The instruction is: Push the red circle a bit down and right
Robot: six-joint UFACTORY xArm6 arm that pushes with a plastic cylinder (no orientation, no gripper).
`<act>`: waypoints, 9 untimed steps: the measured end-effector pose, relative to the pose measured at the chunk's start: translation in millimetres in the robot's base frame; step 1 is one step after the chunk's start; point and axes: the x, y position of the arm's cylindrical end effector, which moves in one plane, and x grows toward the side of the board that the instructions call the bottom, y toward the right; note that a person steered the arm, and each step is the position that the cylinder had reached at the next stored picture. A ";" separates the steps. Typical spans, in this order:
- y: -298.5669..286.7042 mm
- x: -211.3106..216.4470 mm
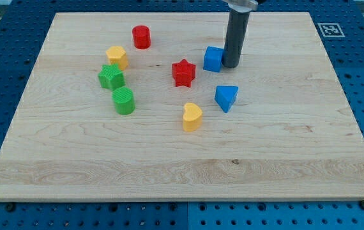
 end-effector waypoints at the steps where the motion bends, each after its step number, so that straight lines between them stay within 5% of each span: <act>1: -2.7 -51.9; 2: -43.5 -100.8; 4: -174.0 -129.7; 9: -223.5 -118.3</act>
